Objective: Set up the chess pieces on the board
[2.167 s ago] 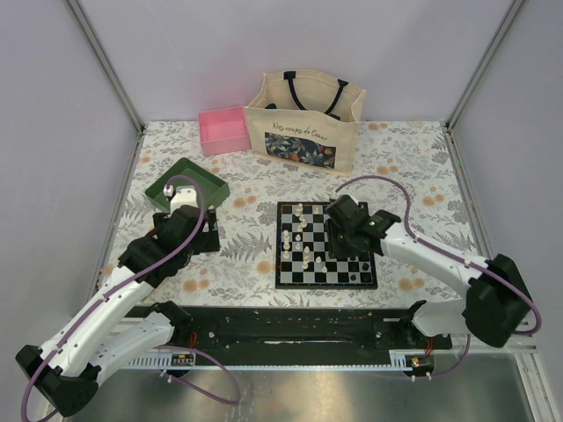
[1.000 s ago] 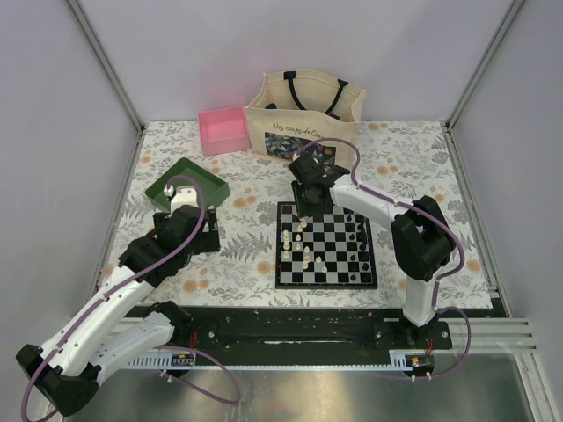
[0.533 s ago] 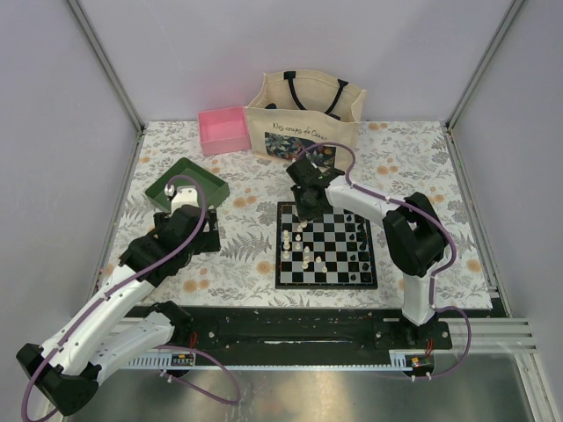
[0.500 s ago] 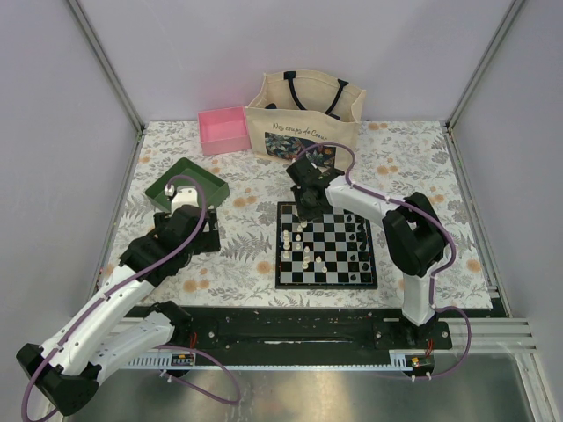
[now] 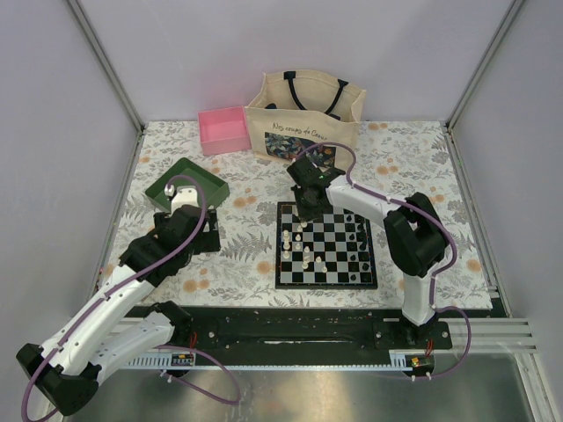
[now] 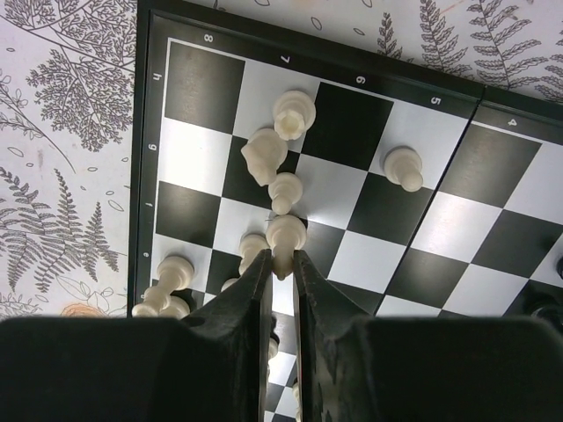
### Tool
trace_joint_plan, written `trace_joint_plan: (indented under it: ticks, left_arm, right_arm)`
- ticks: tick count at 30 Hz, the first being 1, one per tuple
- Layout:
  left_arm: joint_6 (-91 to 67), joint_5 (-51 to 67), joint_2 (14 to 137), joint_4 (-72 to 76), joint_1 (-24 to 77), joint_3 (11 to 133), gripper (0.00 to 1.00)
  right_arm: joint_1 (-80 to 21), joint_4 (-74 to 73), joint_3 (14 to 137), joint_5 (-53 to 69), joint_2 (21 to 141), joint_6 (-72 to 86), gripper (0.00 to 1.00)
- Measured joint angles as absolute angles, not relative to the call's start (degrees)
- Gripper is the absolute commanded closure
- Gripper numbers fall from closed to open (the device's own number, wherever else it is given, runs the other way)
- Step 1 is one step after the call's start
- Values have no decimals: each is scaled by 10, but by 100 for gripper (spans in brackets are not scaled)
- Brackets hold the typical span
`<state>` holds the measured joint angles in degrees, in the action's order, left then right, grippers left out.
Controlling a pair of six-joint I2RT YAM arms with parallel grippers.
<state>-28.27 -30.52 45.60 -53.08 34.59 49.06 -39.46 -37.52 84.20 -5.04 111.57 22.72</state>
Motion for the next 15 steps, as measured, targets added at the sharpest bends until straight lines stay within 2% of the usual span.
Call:
trace_joint_plan:
  ticks: [15]
  left_arm:
    - [-283, -305, 454, -531, 346, 491, 1]
  right_arm:
    - [-399, -389, 882, -50, 1066, 227, 82]
